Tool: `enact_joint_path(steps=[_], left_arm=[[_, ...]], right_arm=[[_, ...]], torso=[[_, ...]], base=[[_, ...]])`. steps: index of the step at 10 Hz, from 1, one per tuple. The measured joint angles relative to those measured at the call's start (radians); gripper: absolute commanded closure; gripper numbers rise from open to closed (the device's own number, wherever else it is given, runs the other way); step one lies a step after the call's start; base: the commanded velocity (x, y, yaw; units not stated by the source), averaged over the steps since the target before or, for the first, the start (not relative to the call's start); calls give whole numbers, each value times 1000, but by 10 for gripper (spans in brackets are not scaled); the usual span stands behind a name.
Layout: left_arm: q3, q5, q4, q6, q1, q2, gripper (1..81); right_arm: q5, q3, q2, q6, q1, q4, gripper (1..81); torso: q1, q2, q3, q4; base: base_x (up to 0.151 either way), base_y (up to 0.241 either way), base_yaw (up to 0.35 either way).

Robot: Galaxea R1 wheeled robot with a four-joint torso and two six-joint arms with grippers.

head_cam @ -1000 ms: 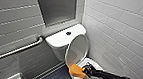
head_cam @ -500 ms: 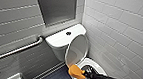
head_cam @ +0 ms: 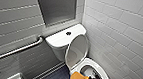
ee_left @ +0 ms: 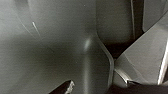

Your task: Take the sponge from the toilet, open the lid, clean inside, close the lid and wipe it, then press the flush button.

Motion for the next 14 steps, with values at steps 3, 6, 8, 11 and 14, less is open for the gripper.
enact_joint_path(steps=[3,6,8,11,14], left_arm=[[0,0,0,0,0,0,10],[0,0,0,1,-4,3,10],[0,-2,0,1,-8,5,10],[0,-3,0,1,-8,5,10],[0,-3,0,1,-8,4,10]], right_arm=[[21,89,-97,0,-42,0,811],[14,189,-218,0,-70,0,811],[13,256,-313,0,-92,0,811],[98,312,-387,-5,-164,0,811],[109,344,-494,-9,-230,0,811]], torso=[[0,0,0,0],[0,0,0,0],[0,0,0,0],[0,0,0,0],[0,0,0,0]], base=[[0,0,0],[0,0,0],[0,0,0],[0,0,0],[0,0,0]])
